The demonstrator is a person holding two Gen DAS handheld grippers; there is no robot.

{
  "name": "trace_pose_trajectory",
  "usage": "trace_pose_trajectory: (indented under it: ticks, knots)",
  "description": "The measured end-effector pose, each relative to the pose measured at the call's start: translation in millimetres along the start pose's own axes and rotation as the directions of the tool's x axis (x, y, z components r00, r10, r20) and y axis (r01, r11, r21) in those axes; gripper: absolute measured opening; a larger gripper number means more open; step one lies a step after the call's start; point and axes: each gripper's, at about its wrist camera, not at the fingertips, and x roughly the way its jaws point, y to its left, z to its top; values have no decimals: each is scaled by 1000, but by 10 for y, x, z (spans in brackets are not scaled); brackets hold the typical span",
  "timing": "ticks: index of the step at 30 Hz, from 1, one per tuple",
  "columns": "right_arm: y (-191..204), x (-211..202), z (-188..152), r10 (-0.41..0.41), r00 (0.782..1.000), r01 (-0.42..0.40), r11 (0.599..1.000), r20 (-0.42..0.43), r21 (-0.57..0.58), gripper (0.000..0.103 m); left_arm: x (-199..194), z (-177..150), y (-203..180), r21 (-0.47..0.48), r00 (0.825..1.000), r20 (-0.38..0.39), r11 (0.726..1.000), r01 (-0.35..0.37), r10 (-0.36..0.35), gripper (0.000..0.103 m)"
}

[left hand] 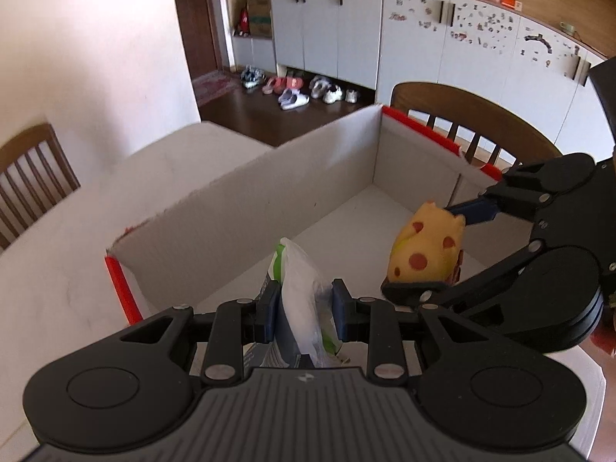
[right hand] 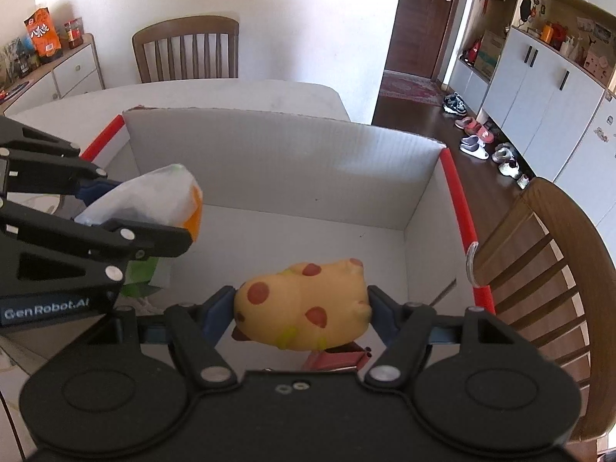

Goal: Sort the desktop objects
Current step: 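Carry the plush and the bag with both grippers over the shoebox, then open the right gripper to drop the plush while left gripper releases the bag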

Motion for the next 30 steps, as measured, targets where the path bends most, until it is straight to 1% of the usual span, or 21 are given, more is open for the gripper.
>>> trace_pose_trajectory:
  ticks: [2,5,10,14,15,16,17,18,19,21,27,30]
  knots:
    - [-15,15,11,0,1000,0,1000,-1,2,72,32,-12,35,-12,1000,-15,1000,0,0,26]
    - [-17,28,9,-3,1000,3,1000,-1,-7,72,56,-3,90,-39,999,-26,999,22,-23,26]
    - [12,58,24,-11,1000,11,1000,-5,-28,73,76,15,98,-33,999,-43,999,30,-31,27]
    - [-2,66,24,-8,1000,7,1000,-9,-22,73,72,11,93,-40,999,-40,999,33,-34,30]
    - [-2,69,29,-8,1000,8,1000,-9,-21,73,73,13,92,-43,999,-39,999,33,-34,32]
    - [-2,68,33,-7,1000,7,1000,-10,-20,73,73,13,90,-46,999,-39,998,35,-36,44]
    - [-2,68,33,-7,1000,6,1000,-9,-21,73,63,10,91,-48,999,-37,998,36,-38,53]
    - [0,70,33,-13,1000,13,1000,-11,-23,73,42,5,94,-51,999,-26,998,31,-32,64]
    - [0,73,34,-16,1000,16,1000,-12,-24,74,12,1,106,-54,999,-15,998,30,-30,70]
    - [-7,73,32,-12,1000,12,1000,-13,-18,74,-26,-6,133,-65,999,-5,997,41,-42,70]
    - [-14,18,17,-9,1000,9,1000,-3,-18,77,-145,-22,166,-85,999,20,996,35,-34,70]
    - [7,-32,8,-9,1000,9,1000,7,-18,81,-217,-33,172,-91,999,33,995,30,-27,70]
